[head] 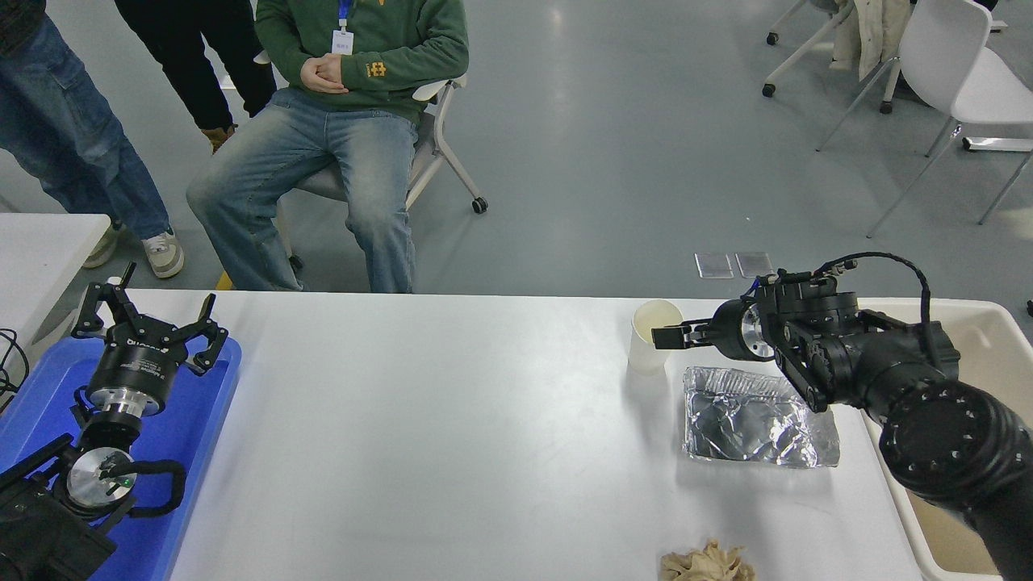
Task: Clean the table surface
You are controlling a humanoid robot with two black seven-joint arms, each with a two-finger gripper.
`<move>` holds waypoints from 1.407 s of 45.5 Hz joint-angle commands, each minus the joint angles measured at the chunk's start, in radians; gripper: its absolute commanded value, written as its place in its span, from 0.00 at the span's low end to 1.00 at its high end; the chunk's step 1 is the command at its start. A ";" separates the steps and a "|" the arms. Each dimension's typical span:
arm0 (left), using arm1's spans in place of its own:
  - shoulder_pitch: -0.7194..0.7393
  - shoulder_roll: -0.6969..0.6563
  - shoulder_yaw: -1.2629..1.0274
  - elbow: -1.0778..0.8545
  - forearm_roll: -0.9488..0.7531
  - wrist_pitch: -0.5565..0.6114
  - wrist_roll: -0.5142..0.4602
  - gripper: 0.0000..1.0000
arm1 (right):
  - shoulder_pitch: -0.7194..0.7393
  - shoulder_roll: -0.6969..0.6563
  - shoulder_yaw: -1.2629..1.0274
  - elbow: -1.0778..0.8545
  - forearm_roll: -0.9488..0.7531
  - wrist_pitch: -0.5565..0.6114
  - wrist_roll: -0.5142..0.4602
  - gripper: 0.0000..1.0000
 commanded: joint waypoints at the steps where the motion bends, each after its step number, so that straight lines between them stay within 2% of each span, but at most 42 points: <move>1: 0.000 0.000 -0.001 0.000 0.000 0.000 0.000 1.00 | -0.011 0.005 0.001 -0.022 0.000 0.008 -0.030 0.97; 25: 0.000 0.000 0.000 0.000 0.000 0.000 0.000 1.00 | -0.023 0.005 0.005 -0.022 0.003 0.007 -0.058 0.93; 34: 0.000 0.000 0.000 0.000 0.000 0.000 0.000 1.00 | -0.023 0.005 0.005 -0.022 0.003 0.013 -0.053 0.85; 41: 0.000 0.000 0.000 0.000 -0.001 0.000 0.000 1.00 | -0.023 0.005 0.000 -0.020 0.003 0.014 -0.049 0.72; 45: 0.000 0.000 0.000 0.000 0.000 0.000 0.000 1.00 | -0.022 0.005 -0.003 -0.019 0.000 0.016 -0.047 0.59; 52: 0.000 0.000 -0.001 0.000 0.000 0.000 0.000 1.00 | -0.013 0.005 -0.005 -0.019 0.000 0.033 -0.041 0.29; 54: 0.000 0.000 0.000 0.000 0.000 0.000 0.000 1.00 | -0.009 0.005 -0.005 -0.019 0.000 0.037 -0.036 0.16; 55: 0.000 0.000 0.000 0.000 0.000 0.000 0.000 1.00 | -0.008 0.005 -0.005 -0.020 0.000 0.043 -0.035 0.05; 56: 0.000 0.000 0.000 0.000 0.000 0.000 0.000 1.00 | -0.005 0.005 -0.005 -0.020 0.000 0.051 -0.033 0.00; 64: 0.000 0.000 0.000 0.000 0.000 0.000 0.000 1.00 | 0.021 0.005 0.001 -0.026 0.002 0.092 -0.013 0.00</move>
